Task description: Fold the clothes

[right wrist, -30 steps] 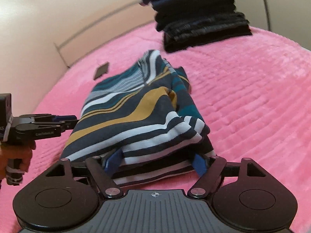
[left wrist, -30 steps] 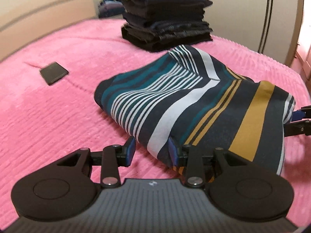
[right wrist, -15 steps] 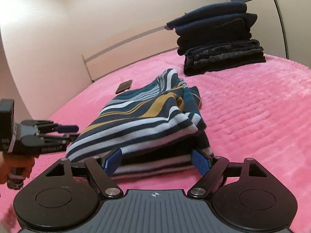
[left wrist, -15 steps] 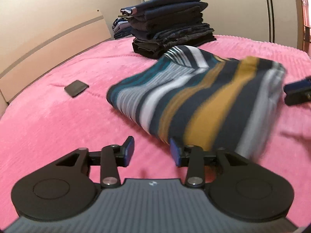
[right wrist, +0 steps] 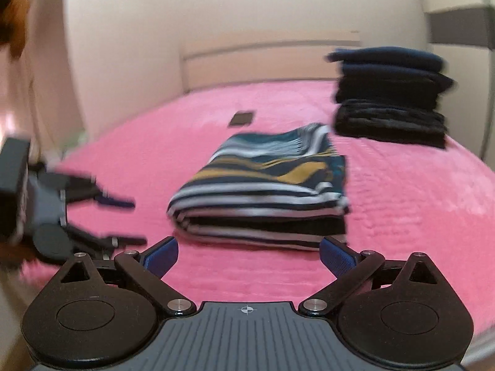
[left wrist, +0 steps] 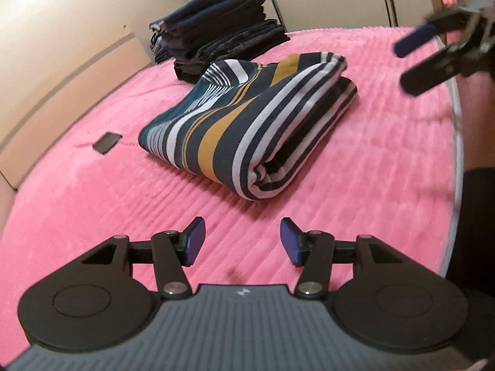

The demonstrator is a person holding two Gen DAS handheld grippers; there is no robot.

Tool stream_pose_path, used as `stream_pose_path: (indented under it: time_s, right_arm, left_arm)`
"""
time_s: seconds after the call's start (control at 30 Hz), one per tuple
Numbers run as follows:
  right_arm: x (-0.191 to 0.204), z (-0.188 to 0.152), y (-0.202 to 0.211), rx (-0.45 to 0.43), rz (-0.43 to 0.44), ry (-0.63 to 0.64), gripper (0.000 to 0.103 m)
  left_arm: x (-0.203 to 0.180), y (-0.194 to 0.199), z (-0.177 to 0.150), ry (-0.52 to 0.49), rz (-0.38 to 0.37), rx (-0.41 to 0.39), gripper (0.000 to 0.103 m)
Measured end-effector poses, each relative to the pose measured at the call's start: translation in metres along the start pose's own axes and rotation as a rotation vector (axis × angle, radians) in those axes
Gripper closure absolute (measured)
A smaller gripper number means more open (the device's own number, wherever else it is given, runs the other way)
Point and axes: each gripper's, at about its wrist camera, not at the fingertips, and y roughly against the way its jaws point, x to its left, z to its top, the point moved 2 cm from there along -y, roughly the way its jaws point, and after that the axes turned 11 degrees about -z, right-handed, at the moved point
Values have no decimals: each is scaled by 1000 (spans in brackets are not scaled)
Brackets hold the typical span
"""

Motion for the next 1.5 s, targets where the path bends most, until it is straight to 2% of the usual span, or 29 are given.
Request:
stream_pose_path:
  time_s: [0.13, 0.27, 0.4, 0.53, 0.57, 0.63, 0.73, 0.77, 0.8, 0.9, 0.97, 1.1, 1.2, 1.3, 1.43, 1.47, 1.5]
  right_arm:
    - [45, 4, -26, 10, -21, 363, 3]
    - [92, 6, -61, -31, -31, 721, 3]
    - [126, 5, -101, -47, -49, 957, 3]
    - [147, -3, -141, -2, -122, 1112, 4]
    - [146, -2, -146, -12, -142, 1115, 10]
    - [141, -1, -152, -24, -165, 1118, 32]
    - [129, -6, -148, -64, -124, 1117, 55]
    - [123, -6, -142, -85, -117, 1105, 63]
    - [117, -2, -133, -102, -112, 1082, 65]
    - [89, 6, -98, -122, -99, 1024, 66]
    - [65, 4, -73, -120, -80, 1011, 66]
    - [-3, -20, -29, -90, -30, 1029, 66]
    - [-45, -38, -17, -56, -61, 1005, 66]
    - [-61, -48, -9, -49, -90, 978, 67]
    - [-56, -61, 9, -62, -144, 901, 66]
    - [-50, -63, 11, -70, -155, 898, 59]
    - [-42, -67, 17, -84, -164, 895, 47]
  left_arm:
    - [8, 5, -5, -16, 19, 2, 48]
    - [22, 3, -7, -9, 41, 3, 47]
    - [34, -1, -11, -1, 55, 0, 46]
    - [43, -4, -16, 8, 63, -15, 41]
    - [44, -5, -18, 7, 63, -19, 41]
    - [45, -5, -19, -12, 65, -24, 39]
    - [41, -7, -18, -99, 85, -21, 38]
    - [38, -9, -17, -135, 102, -17, 38]
    - [35, -10, -16, -173, 120, -14, 38]
    - [17, -7, -9, -311, 165, -47, 37]
    - [1, -5, -4, -408, 187, -83, 31]
    - [-32, -13, 5, -602, 199, -119, 25]
    - [-53, -33, 10, -722, 176, -104, 25]
    - [-62, -61, 13, -828, 169, -65, 25]
    - [-50, -90, 20, -900, 163, -26, 25]
    - [-45, -94, 22, -915, 170, -19, 24]
    - [-41, -98, 25, -929, 165, -14, 23]
